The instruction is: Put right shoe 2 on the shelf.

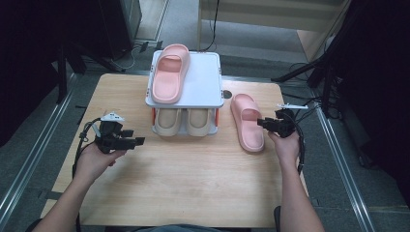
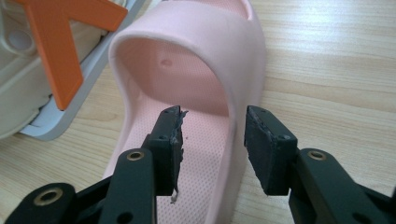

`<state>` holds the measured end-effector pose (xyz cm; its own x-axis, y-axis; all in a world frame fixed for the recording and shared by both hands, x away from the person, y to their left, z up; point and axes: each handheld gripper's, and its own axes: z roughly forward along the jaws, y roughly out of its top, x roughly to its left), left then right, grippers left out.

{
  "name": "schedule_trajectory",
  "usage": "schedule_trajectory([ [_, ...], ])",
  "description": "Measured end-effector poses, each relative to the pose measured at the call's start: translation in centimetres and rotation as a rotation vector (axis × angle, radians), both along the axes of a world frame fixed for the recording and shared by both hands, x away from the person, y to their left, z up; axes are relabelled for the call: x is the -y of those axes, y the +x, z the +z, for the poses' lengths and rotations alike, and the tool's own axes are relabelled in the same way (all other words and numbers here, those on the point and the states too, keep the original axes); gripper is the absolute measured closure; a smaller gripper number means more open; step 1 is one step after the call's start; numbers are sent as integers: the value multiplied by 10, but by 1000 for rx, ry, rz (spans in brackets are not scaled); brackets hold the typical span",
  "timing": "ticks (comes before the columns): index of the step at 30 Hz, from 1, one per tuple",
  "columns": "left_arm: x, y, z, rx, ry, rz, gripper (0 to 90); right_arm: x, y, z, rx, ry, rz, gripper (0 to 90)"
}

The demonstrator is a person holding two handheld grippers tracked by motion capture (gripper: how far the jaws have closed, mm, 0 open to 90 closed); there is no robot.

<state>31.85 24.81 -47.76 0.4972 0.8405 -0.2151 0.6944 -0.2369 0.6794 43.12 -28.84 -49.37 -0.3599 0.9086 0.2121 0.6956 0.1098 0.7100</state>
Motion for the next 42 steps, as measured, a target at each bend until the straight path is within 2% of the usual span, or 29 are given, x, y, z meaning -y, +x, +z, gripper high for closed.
schedule_trajectory([
  [2,1,0,0,0,4,-1,383,-1,2,-3,-4,-11,-5,568],
  [5,1,-2,0,3,9,-11,383,0,7,-8,-21,26,-8,561],
  [6,2,-3,0,6,8,-10,383,0,9,-10,-26,24,-11,562],
  [10,1,-7,-1,14,4,-9,383,-2,17,-15,-43,-2,-24,564],
  [14,-1,-12,-1,20,9,-3,383,-6,25,-17,-26,-32,-22,572],
  [20,-8,-20,-2,13,3,22,383,-13,35,-19,-30,-54,-37,576],
  [23,-12,-23,-3,11,6,31,383,-13,38,-21,-26,-49,-40,613],
  [25,-13,-24,-3,12,4,36,382,-12,41,-21,-35,-48,-55,662],
  [30,-15,-26,-4,8,4,44,382,-8,44,-20,-72,-9,-91,712],
  [37,-14,-25,-6,5,5,39,382,-10,44,-14,-82,-56,-101,787],
  [42,-15,-25,-7,-2,4,34,383,-10,43,-10,-85,-53,-110,819],
])
